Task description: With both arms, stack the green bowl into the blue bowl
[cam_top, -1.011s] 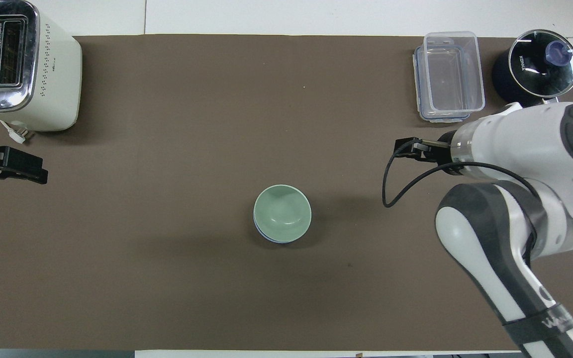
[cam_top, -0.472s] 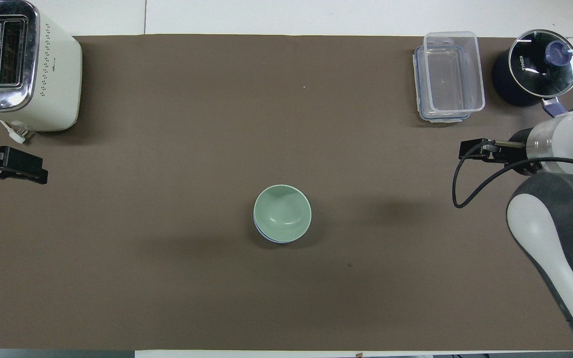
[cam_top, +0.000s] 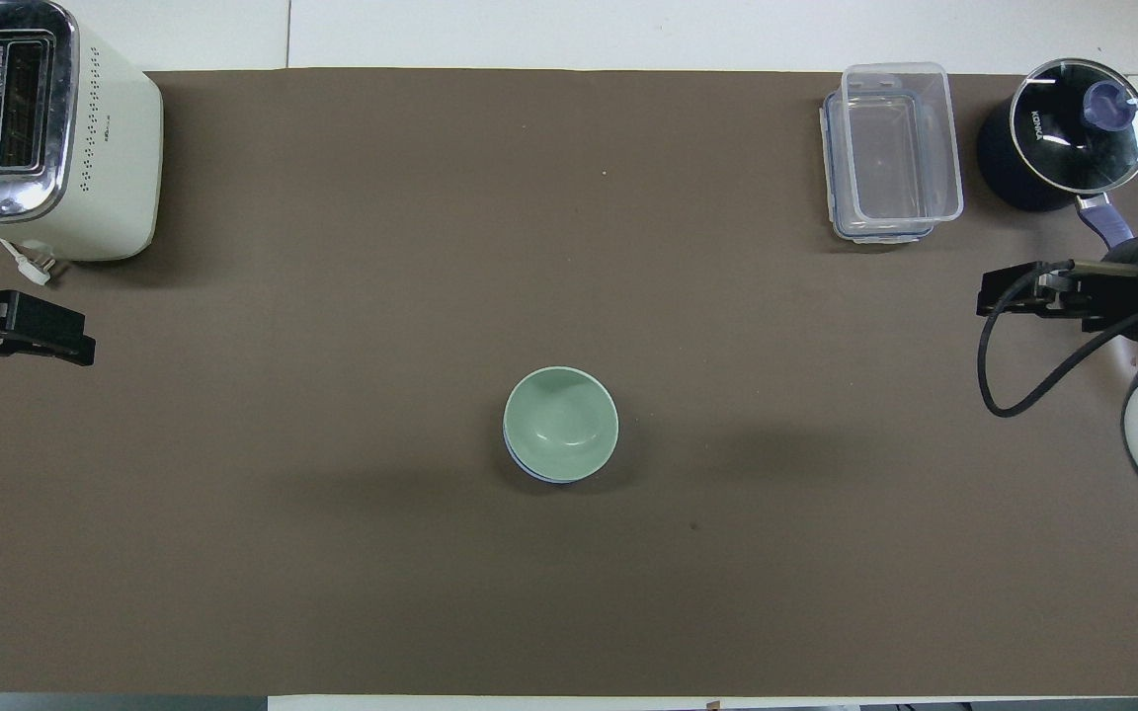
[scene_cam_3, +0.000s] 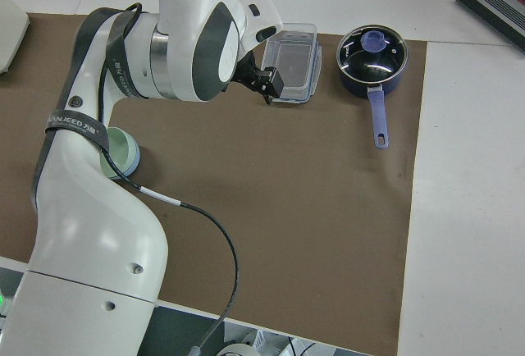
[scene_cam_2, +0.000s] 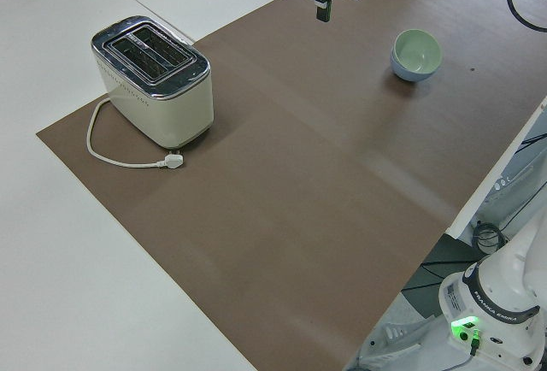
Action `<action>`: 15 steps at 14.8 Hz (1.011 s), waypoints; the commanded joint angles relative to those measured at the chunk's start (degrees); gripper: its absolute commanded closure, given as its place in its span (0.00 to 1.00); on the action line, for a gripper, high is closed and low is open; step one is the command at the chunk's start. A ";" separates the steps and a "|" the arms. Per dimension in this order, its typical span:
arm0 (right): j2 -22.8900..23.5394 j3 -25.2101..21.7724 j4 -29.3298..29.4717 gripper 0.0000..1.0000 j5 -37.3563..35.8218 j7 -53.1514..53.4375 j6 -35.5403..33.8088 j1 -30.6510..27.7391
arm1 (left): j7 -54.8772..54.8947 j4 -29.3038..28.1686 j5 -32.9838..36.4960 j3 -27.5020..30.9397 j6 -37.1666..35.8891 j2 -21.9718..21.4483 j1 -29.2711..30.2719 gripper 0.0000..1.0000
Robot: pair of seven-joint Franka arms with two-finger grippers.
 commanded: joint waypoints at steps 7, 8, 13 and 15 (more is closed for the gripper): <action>2.39 0.39 6.37 0.00 -3.28 -2.62 -8.22 -0.94 | 0.74 -0.30 -0.80 -0.28 -0.89 -0.82 0.75 0.00; 1.96 0.39 6.28 0.00 -3.10 -2.62 -8.22 -1.02 | 0.74 -0.30 -0.71 -0.28 -0.89 -0.82 0.75 0.00; 1.16 0.48 5.14 0.00 -2.84 -2.71 -9.18 -0.67 | 0.74 -0.30 -0.71 -0.28 -0.89 -0.82 0.75 0.00; 1.08 0.57 5.05 0.00 -2.84 -3.67 -9.27 -0.41 | 0.74 -0.30 -0.71 -0.28 -0.89 -0.82 0.75 0.00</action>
